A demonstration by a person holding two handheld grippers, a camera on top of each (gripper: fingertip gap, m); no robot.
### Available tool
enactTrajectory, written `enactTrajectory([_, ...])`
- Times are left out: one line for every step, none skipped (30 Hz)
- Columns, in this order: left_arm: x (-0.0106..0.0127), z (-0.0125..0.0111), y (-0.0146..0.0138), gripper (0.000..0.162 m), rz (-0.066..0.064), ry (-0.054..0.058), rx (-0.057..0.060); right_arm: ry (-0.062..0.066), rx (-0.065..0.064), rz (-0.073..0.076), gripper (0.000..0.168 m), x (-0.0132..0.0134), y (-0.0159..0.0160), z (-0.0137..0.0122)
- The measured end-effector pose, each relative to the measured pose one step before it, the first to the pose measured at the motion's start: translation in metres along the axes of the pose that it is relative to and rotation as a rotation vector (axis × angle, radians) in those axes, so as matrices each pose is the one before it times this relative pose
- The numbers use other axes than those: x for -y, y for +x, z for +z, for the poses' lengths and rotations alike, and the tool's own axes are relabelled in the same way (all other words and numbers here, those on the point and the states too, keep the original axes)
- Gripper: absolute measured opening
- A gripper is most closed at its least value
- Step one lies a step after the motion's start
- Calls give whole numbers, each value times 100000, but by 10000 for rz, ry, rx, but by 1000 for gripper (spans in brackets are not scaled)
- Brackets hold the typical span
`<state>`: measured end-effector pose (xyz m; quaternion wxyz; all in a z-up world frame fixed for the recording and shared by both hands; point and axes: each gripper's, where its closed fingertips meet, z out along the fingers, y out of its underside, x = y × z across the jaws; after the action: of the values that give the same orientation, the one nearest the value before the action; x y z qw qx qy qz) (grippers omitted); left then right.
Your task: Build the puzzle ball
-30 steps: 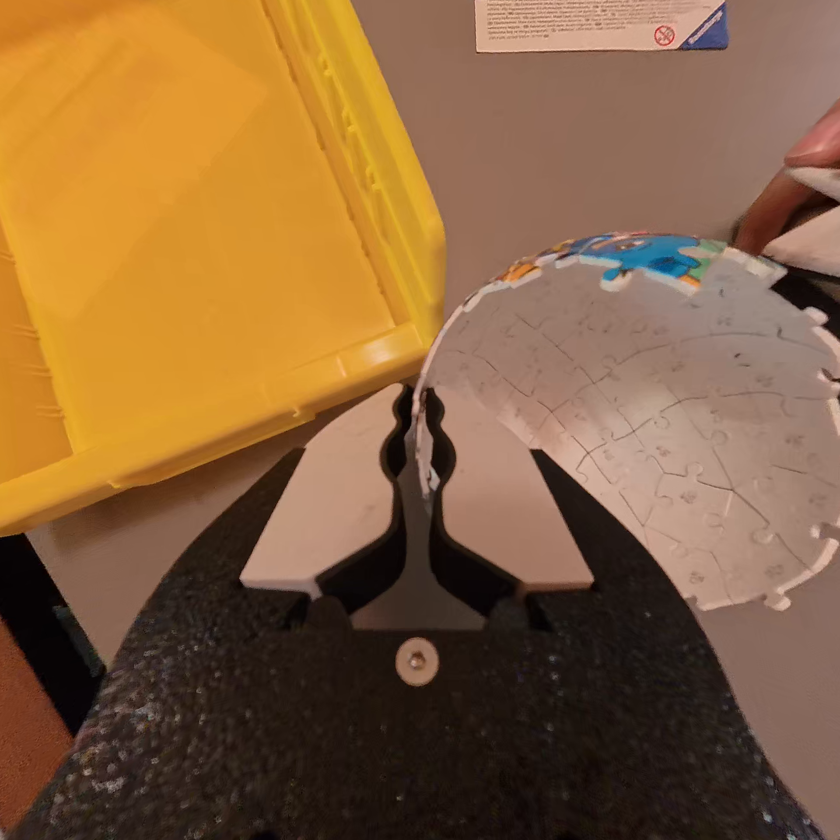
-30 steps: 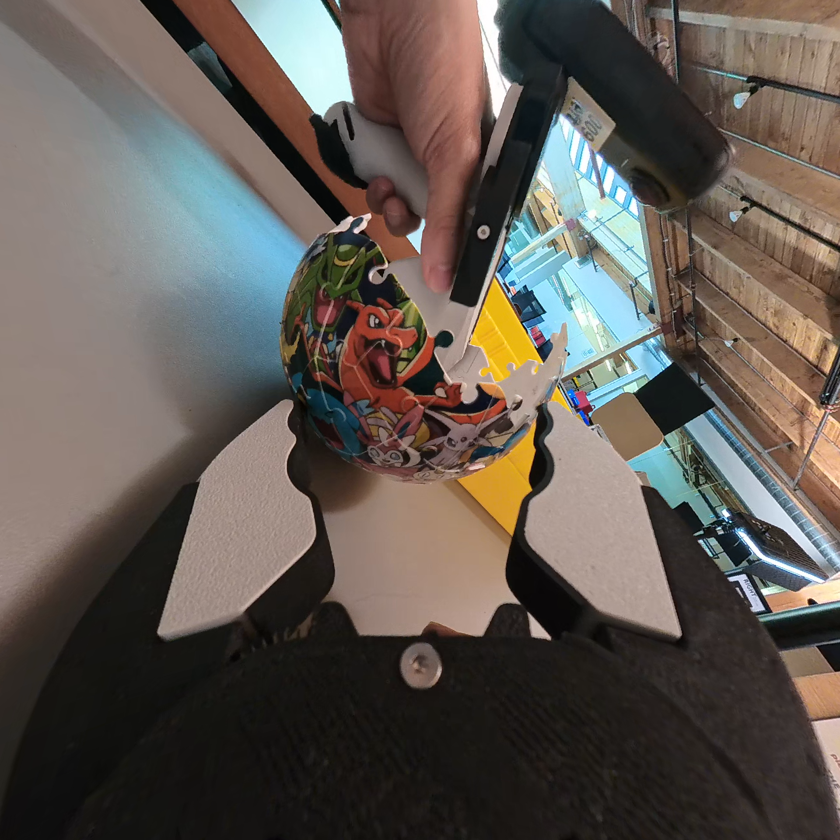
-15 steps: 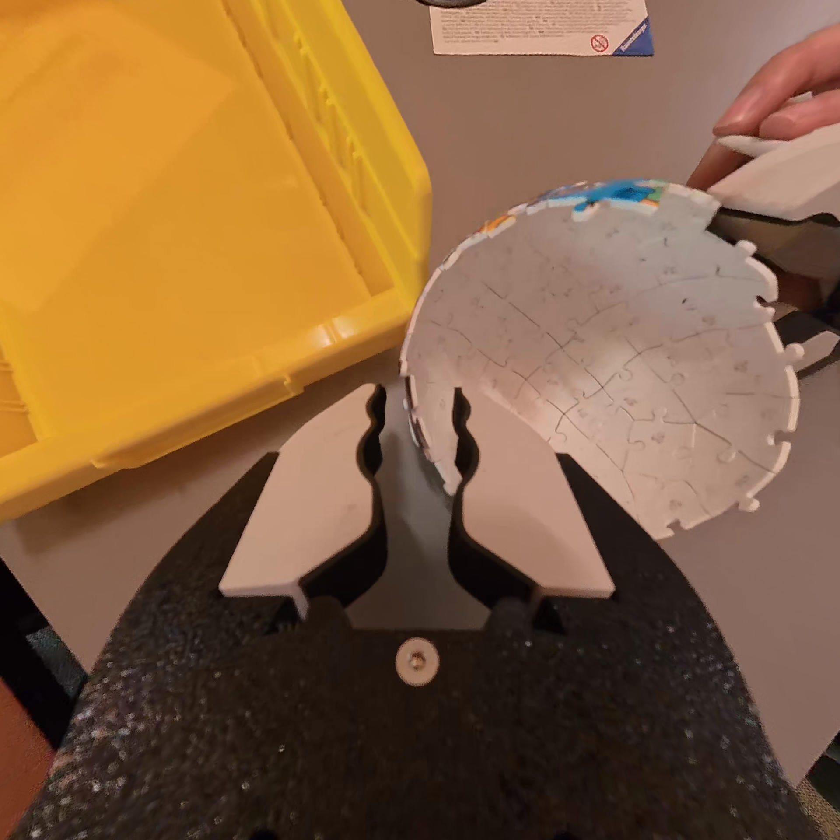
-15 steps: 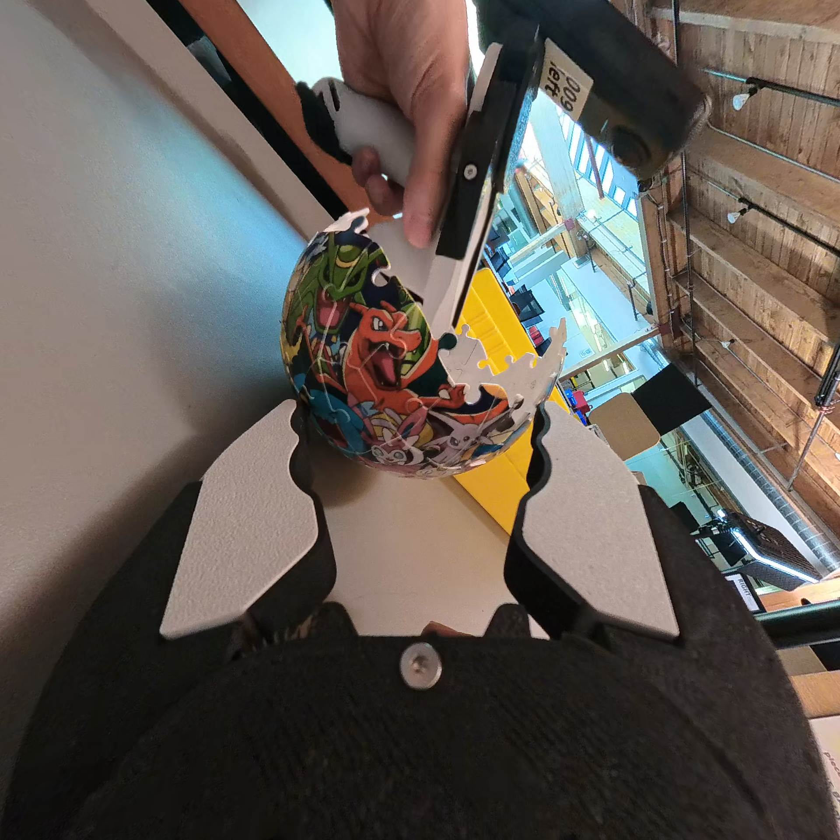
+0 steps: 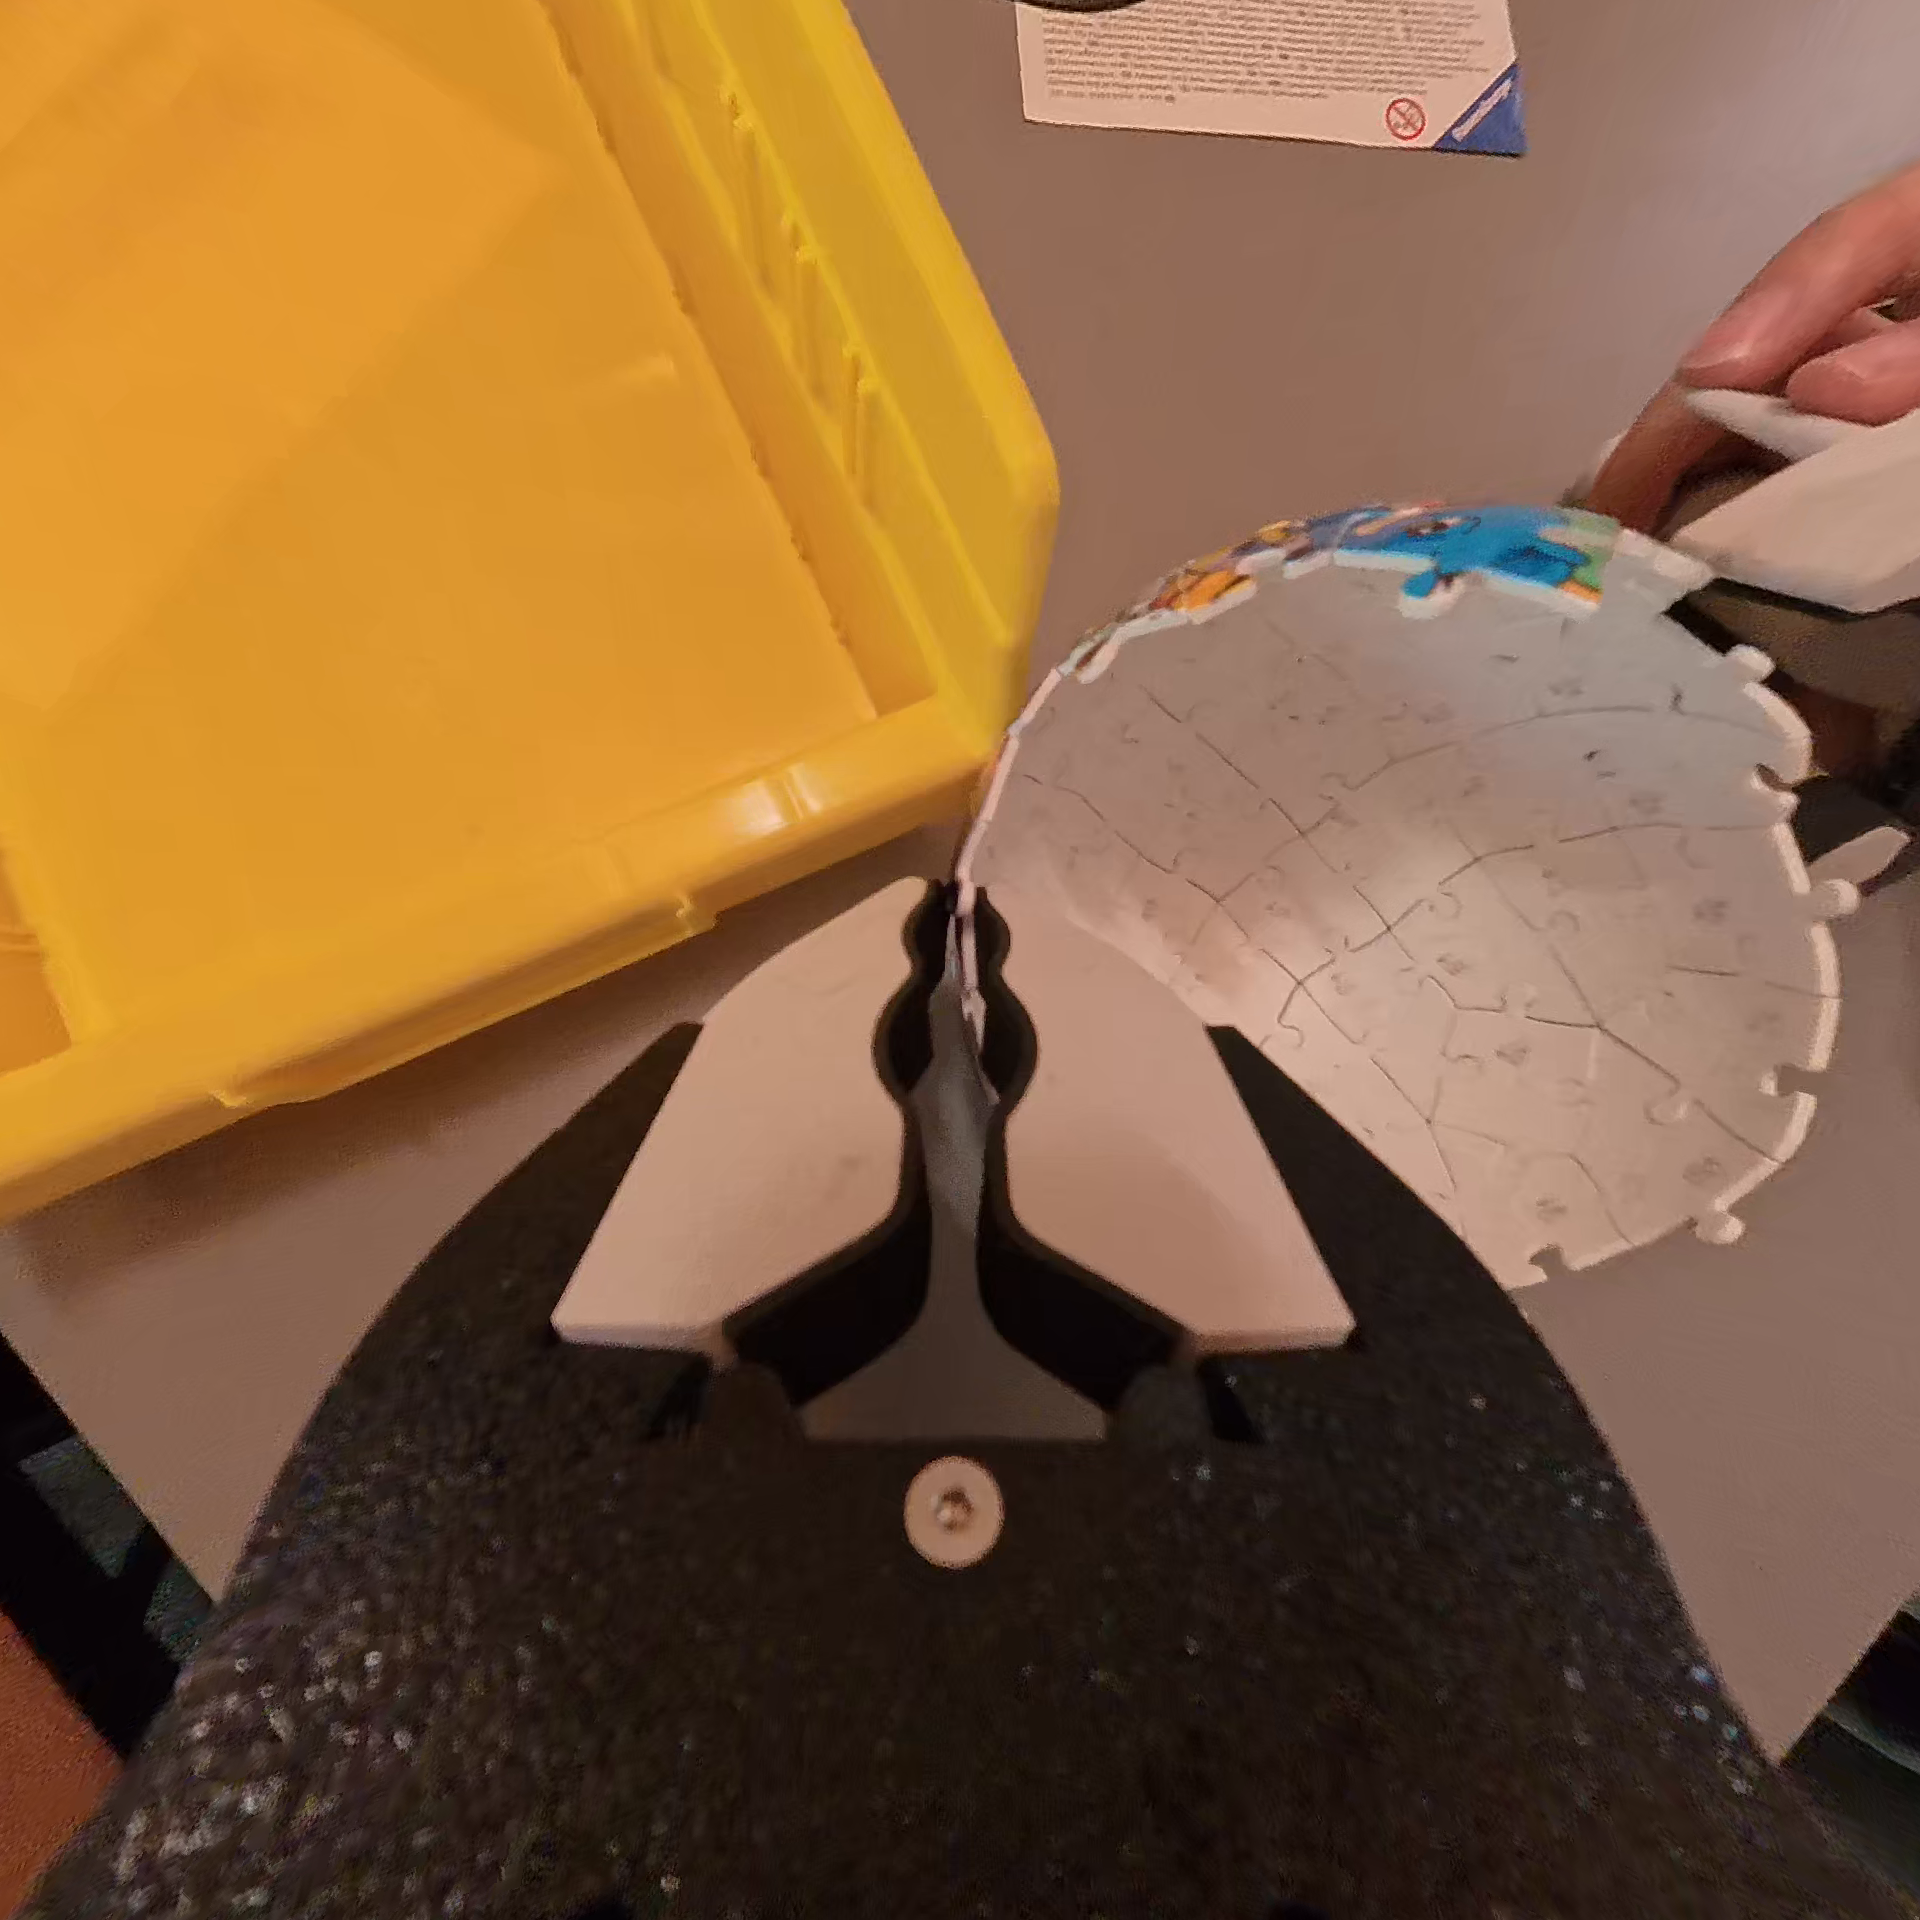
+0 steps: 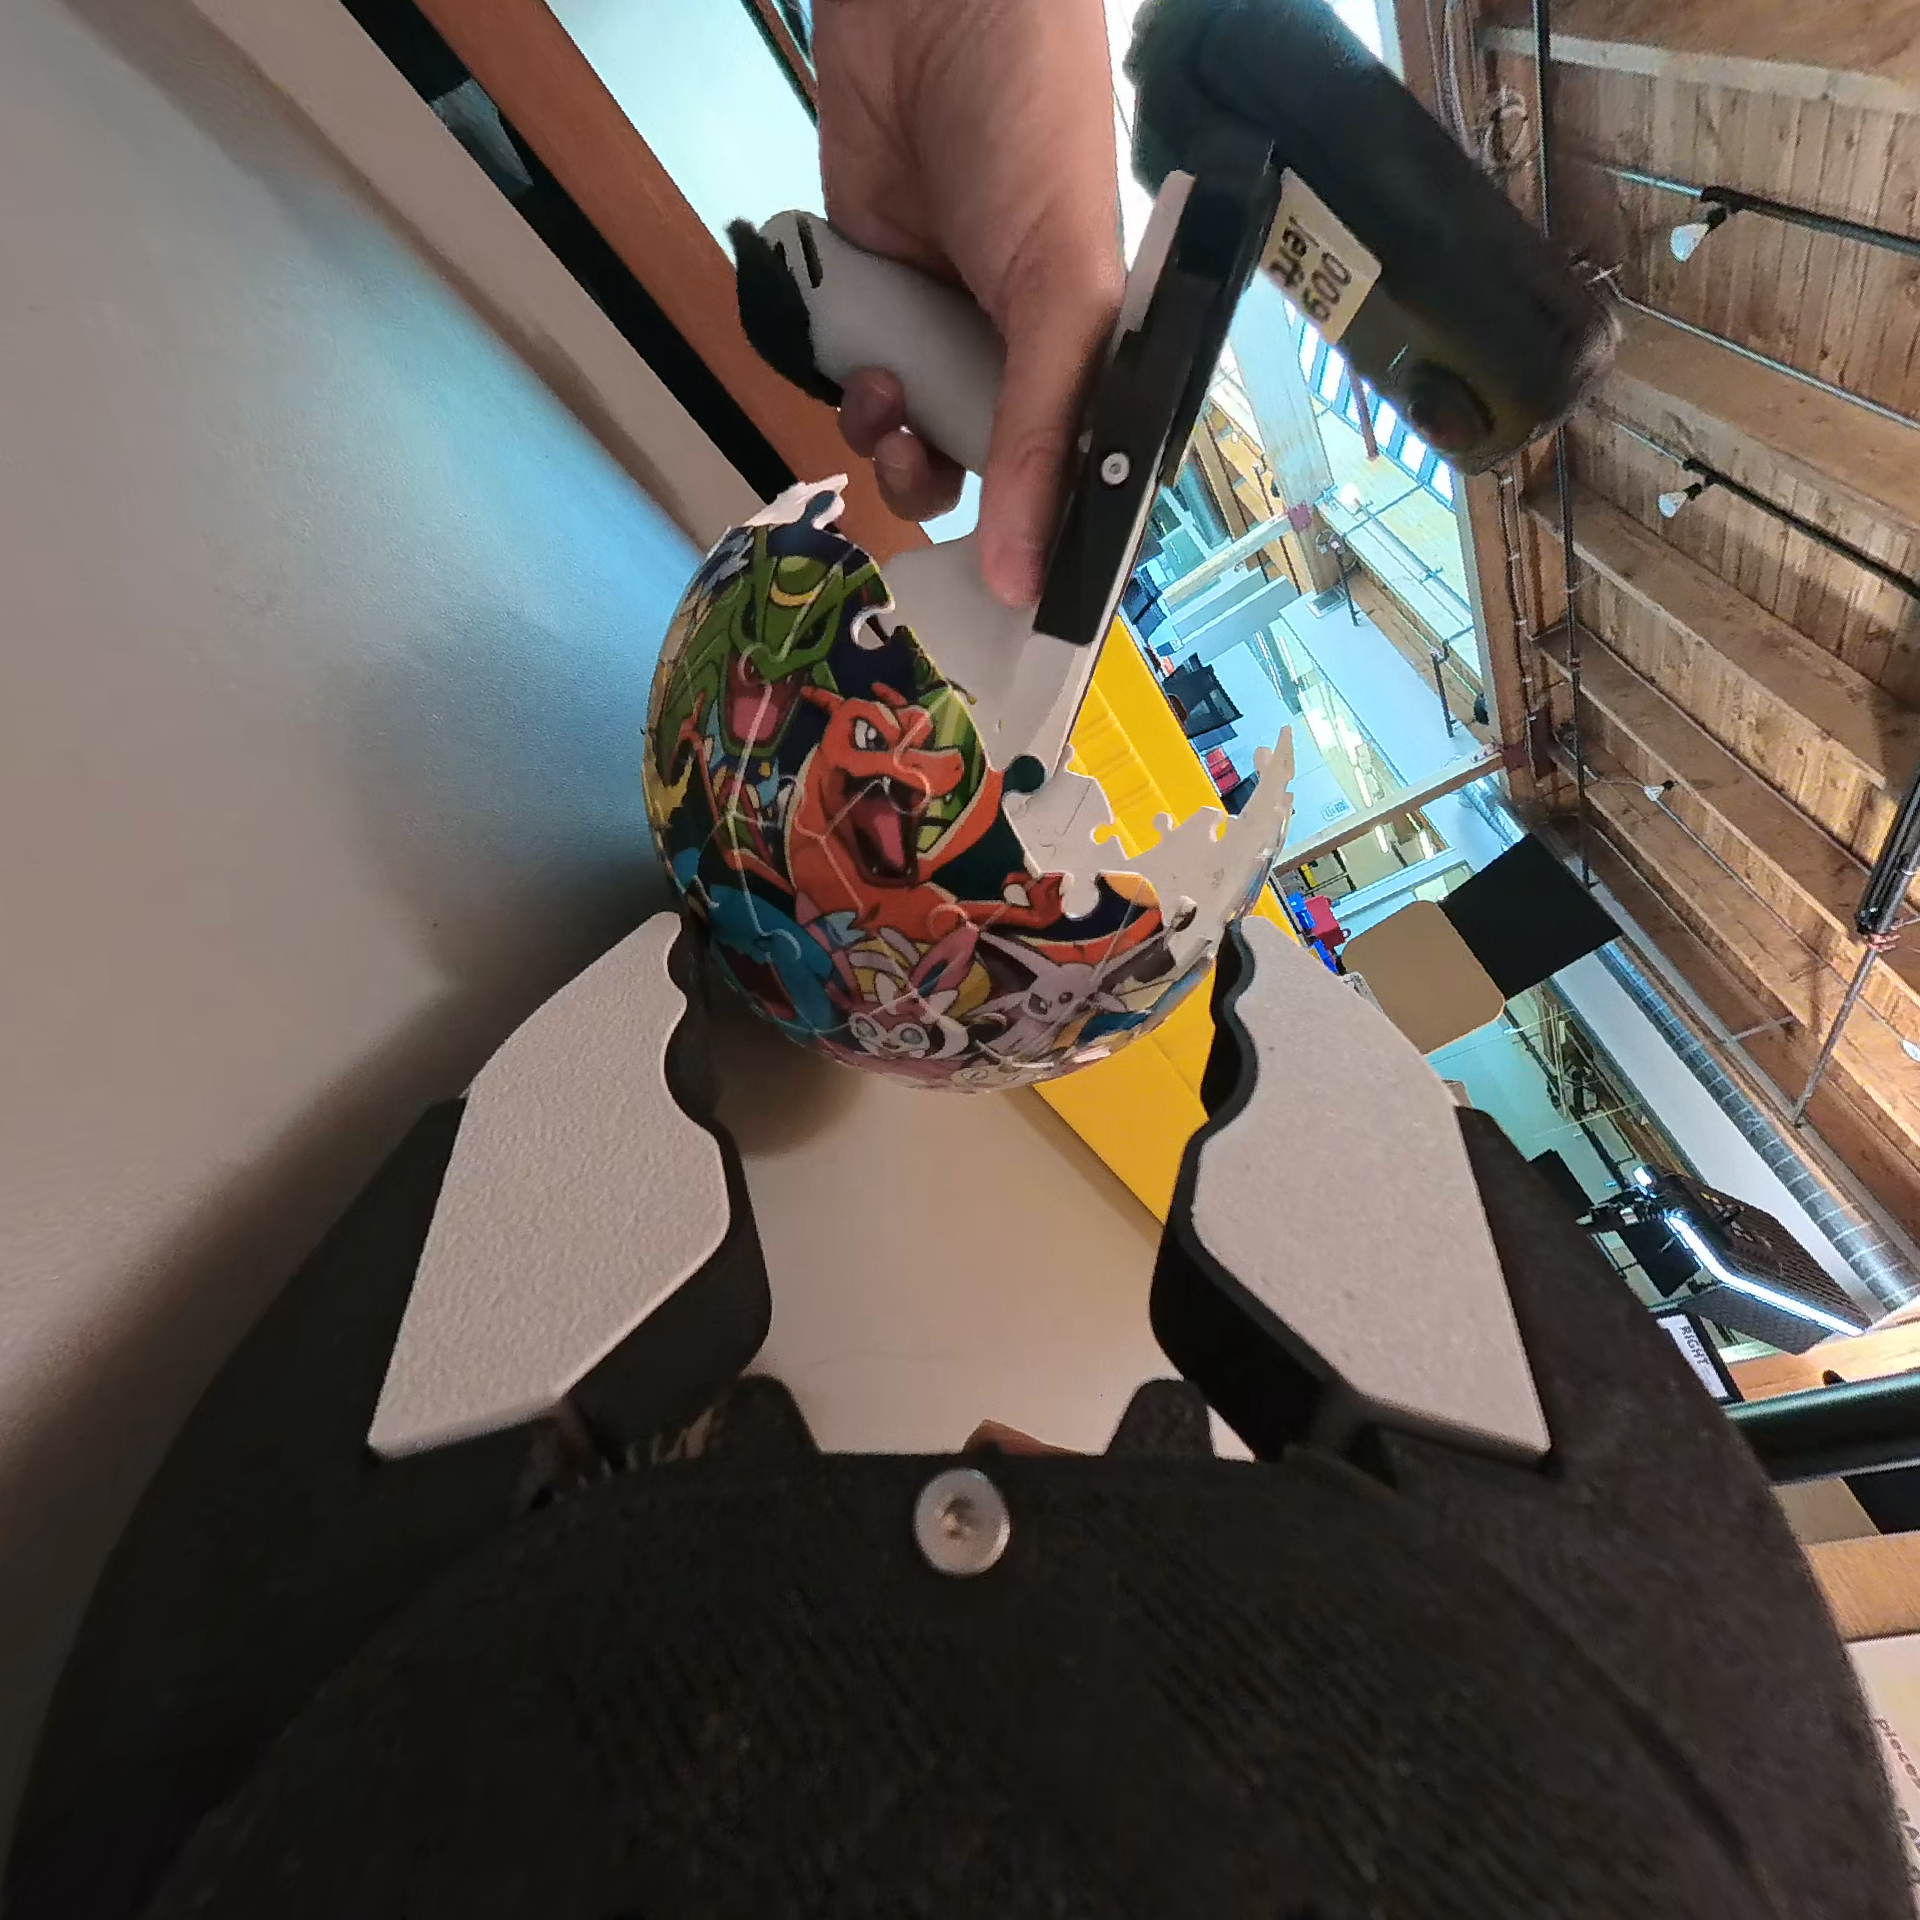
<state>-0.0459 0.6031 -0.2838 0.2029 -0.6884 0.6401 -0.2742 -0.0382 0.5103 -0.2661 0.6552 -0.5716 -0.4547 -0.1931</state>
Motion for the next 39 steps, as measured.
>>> enactTrajectory([-3, 23, -23, 3, -25, 20, -64, -5, -2, -2, 93, -15, -1, 6])
enactTrajectory([-11, 31, -6, 2, -40, 19, -55, -10, -5, 4, 93, -19, 9, 11])
enactTrajectory([7, 15, -11, 2, -34, 29, -60, 1, 5, 9, 93, -4, 4, 5])
enactTrajectory([-15, 1, -4, 2, -2, 32, -53, 3, 2, -2, 92, -2, -9, 3])
enactTrajectory([-12, -8, -11, 2, 17, 31, -50, 1, 6, -6, 92, -5, -12, 1])
enactTrajectory([-9, -21, -6, 2, 7, 34, -54, -3, 19, -24, 91, 2, -47, 11])
enactTrajectory([5, -36, -11, 2, -29, 41, -68, -8, -4, -16, 91, -9, -7, 12])
enactTrajectory([-5, -16, 19, 2, -56, 30, -78, -6, -3, 3, 91, -19, 9, 1])
enactTrajectory([-2, -10, -2, 3, -48, 35, -44, -5, -4, -2, 91, 1, 2, 0])
enactTrajectory([16, -14, -64, 8, -43, 29, 20, -2, -2, -3, 91, -9, -4, -1])
enactTrajectory([-26, -32, -68, 19, -58, -22, 23, 2, 0, 1, 91, 2, 0, 1])
enactTrajectory([-49, -71, 46, 23, -28, -44, -39, 0, -2, 0, 91, -8, 7, -4])
enactTrajectory([28, -130, 54, 23, 23, 12, -17, 2, -3, -4, 91, 13, 0, -4])
enactTrajectory([88, -203, 11, 24, 41, 45, 42, 2, -3, -4, 91, -1, -5, -7])
enactTrajectory([25, -250, 34, 26, 37, -3, 34, -1, -2, 2, 91, -1, 1, 0])
enactTrajectory([-123, -260, 91, 27, 57, -91, -15, 1, -9, -3, 91, -4, 16, -12])
enactTrajectory([-272, -222, 129, 27, 68, -158, -33, 4, -9, -8, 91, 10, 2, -2])
enactTrajectory([-286, -127, 155, 27, 45, -158, -41, 1, -3, -2, 91, -2, -5, -8])
enactTrajectory([-263, -47, 213, 27, 27, -140, -74, -1, -11, 2, 91, -9, 18, -5])
enactTrajectory([-232, 25, 230, 25, 45, -142, -71, 1, -13, -3, 92, 1, 19, 1])
enactTrajectory([-172, 70, 9, 23, 67, -141, 86, 5, -6, -5, 92, 3, 1, -5])
enactTrajectory([-109, 87, -217, 18, 91, -120, 234, 1, -3, 0, 92, 1, 3, 1])
enactTrajectory([-30, 87, -180, 14, 95, -71, 186, 0, 0, -2, 92, 0, 1, 0])
enactTrajectory([16, 92, -78, 13, 46, -50, 83, 2, -10, -7, 92, 2, 4, -17])
enactTrajectory([-31, 87, -143, 9, -16, -84, 81, 1, -3, -8, 92, 12, 2, -5])
enactTrajectory([-33, 92, -148, 6, -20, -78, 65, 3, -7, -8, 92, 0, 5, -7])
enactTrajectory([-5, 68, -39, 5, 0, -31, -12, 5, -4, -3, 92, 12, 2, -15])
enactTrajectory([2, 56, -24, 4, -26, -18, -24, 10, -8, 7, 92, 6, 21, -10])
enactTrajectory([-38, 41, -91, 3, -65, -47, 17, 13, -16, 18, 92, 11, 34, -21])
enactTrajectory([-14, 16, -75, 3, -82, -37, 2, 8, -13, 30, 91, 1, 48, -12])
enactTrajectory([56, -7, -54, 2, -70, 20, -18, -2, -7, 25, 91, -14, 36, 4])
enactTrajectory([54, -21, -24, 2, -62, 27, -37, -6, -4, -3, 91, -18, 15, 1])
enactTrajectory([22, -9, -60, 2, -81, 13, -24, -13, -11, -17, 90, -27, 11, 14])
enactTrajectory([40, 4, -53, 2, -74, 28, -11, -9, -11, 2, 89, -14, 16, 3])
enactTrajectory([49, -4, -18, 2, 10, 52, -13, 2, -1, 10, 89, -2, 10, 6])
enactTrajectory([29, -22, 31, 2, 87, 37, -8, 2, -2, 0, 89, -2, 5, -11])
enactTrajectory([-19, -20, 15, 2, 112, 4, 20, -3, 1, -17, 89, -10, 3, -2])
enactTrajectory([-52, -14, 37, 4, 68, -40, 11, -7, 7, -13, 89, -23, -14, 6])
enactTrajectory([-97, -1, 101, 14, -1, -68, -50, -5, 17, -10, 90, -20, -18, -7])
